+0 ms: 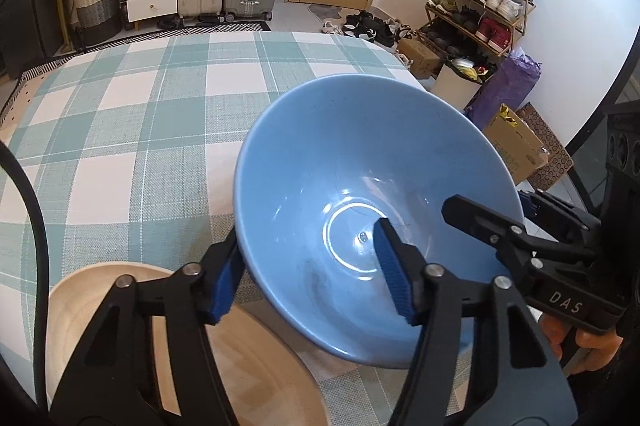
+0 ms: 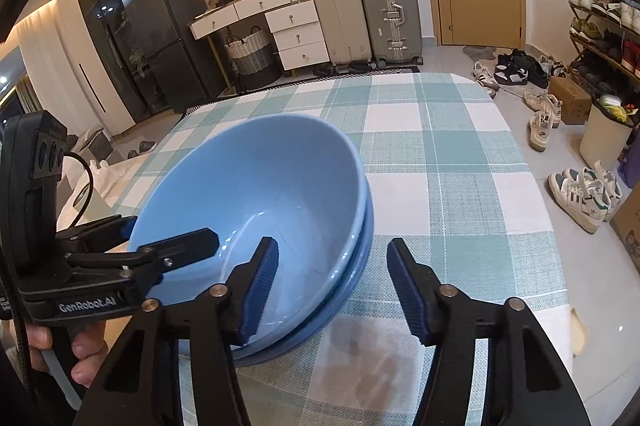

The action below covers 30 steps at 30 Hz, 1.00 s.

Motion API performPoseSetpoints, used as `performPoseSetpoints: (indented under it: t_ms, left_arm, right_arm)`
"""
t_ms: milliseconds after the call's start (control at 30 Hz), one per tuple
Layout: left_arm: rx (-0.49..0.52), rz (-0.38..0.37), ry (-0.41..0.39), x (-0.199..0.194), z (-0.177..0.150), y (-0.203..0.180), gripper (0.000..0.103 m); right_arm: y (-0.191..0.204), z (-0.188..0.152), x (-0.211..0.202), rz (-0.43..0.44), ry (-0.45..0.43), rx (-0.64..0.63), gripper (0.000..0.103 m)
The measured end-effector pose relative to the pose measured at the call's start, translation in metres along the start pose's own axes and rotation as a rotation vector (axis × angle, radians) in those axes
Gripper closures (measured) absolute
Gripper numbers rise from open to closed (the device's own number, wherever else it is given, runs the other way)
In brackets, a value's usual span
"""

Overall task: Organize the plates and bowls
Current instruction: 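Close both tools on the rim of the blue bowl stack, then lift the bowl stack with both tools and carry it over the cream plates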

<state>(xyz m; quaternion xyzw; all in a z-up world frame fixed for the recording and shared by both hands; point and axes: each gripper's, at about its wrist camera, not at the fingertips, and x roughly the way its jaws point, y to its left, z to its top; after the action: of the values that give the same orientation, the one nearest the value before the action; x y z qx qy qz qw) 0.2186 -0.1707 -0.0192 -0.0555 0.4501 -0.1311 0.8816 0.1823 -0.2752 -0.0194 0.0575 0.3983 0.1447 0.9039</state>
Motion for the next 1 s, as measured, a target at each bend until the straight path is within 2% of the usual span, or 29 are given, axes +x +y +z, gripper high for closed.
performPoseSetpoints:
  t_ms: [200, 600, 1000]
  left_arm:
    - [-0.023, 0.011, -0.007, 0.000, -0.001, 0.006, 0.058]
    - [0.000, 0.021, -0.008, -0.004, -0.003, 0.004, 0.058]
    - [0.008, 0.026, -0.048, -0.027, -0.005, -0.002, 0.058]
  right_arm:
    - [0.005, 0.000, 0.000, -0.013, 0.001, -0.016, 0.055]
    - [0.010, -0.003, -0.003, -0.043, 0.009, -0.028, 0.055]
    - [0.014, -0.004, -0.013, -0.042, -0.008, -0.039, 0.055]
